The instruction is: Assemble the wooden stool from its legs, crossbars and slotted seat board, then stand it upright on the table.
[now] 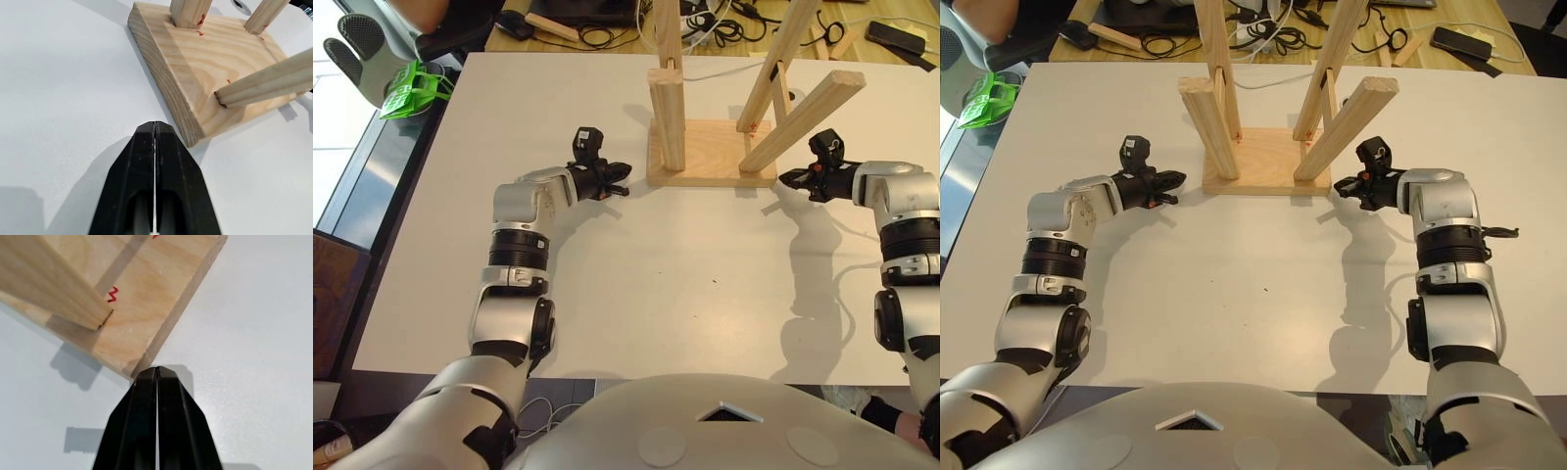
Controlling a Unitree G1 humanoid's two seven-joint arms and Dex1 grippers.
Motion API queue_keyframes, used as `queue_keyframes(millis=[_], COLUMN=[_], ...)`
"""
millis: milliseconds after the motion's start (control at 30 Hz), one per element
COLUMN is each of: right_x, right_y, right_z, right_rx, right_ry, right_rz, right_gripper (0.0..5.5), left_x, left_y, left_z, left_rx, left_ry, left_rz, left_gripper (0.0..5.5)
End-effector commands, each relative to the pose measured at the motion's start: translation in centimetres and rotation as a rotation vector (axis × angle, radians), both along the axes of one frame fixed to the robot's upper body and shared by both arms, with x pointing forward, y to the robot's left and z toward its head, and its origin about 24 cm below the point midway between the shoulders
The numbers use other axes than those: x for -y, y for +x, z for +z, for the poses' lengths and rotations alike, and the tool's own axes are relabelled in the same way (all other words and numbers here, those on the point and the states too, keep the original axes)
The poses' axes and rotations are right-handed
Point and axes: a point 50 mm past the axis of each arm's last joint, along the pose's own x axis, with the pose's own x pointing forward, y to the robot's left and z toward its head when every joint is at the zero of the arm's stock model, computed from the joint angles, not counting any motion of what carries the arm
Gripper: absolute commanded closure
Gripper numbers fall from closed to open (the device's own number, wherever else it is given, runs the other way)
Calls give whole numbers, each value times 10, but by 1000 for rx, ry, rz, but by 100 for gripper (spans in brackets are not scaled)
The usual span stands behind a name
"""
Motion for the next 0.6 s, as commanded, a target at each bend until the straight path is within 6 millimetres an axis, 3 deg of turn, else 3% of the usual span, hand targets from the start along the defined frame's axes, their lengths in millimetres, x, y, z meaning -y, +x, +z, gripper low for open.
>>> queue_keyframes(millis=[33, 167, 367, 600], right_x=[2, -5, -12, -15], right_y=[-1, 2, 9, -11], right_z=[1, -7, 1, -13], right_rx=[-9, -3, 9, -69], right_ry=[-37, -66, -115, -89], right_rz=[-99, -173, -222, -210], right_gripper=[550, 550, 550, 550], left_x=[8, 20, 45, 52], left_y=[6, 5, -2, -35], left_z=[-5, -16, -20, -20], left_rx=[-32, -37, -25, -45], left_ry=[77, 65, 30, 18], left_rz=[45, 109, 152, 128], left_gripper=[549, 549, 549, 549])
